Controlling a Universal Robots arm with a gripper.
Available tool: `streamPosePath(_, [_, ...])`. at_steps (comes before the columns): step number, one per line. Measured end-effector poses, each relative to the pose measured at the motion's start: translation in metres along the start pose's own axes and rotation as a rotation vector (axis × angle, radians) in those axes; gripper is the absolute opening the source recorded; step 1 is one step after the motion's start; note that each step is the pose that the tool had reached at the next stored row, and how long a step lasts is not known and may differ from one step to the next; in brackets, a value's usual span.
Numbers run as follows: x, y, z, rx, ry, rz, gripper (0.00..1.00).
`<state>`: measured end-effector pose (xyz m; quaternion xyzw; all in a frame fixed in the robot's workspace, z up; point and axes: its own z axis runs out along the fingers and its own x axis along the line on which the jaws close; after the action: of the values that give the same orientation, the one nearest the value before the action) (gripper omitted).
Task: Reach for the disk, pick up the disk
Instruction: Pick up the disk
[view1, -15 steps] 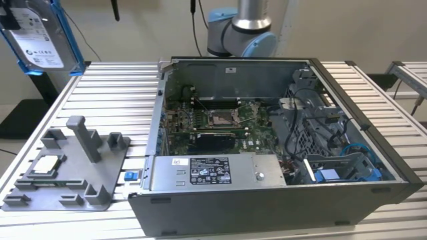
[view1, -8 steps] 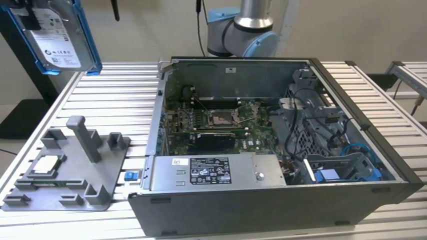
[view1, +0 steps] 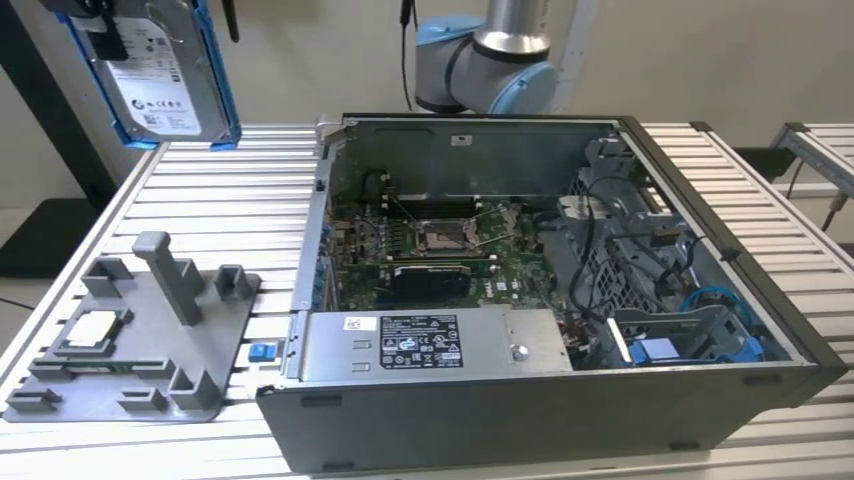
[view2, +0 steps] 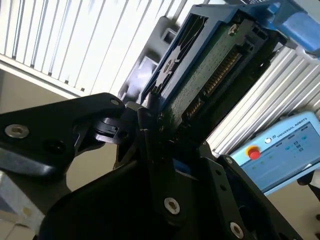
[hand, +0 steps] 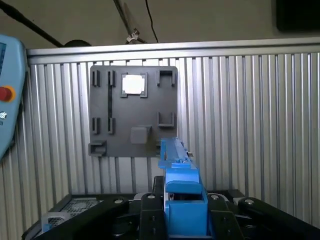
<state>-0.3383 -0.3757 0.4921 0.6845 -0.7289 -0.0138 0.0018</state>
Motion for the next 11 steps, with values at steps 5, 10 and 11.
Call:
streamPosePath(5, [-0.0014,-0.0225,-0.0005,-0.0001,0.0000,0.000,0.00])
streamPosePath(10, [-0.0029,-0.0452,-0.0010,-0.0002,0.0000,0.000,0.00])
streamPosePath(11, [-0.0031,-0.0496,-0.0011,-0.0002,0.0000,0.000,0.00])
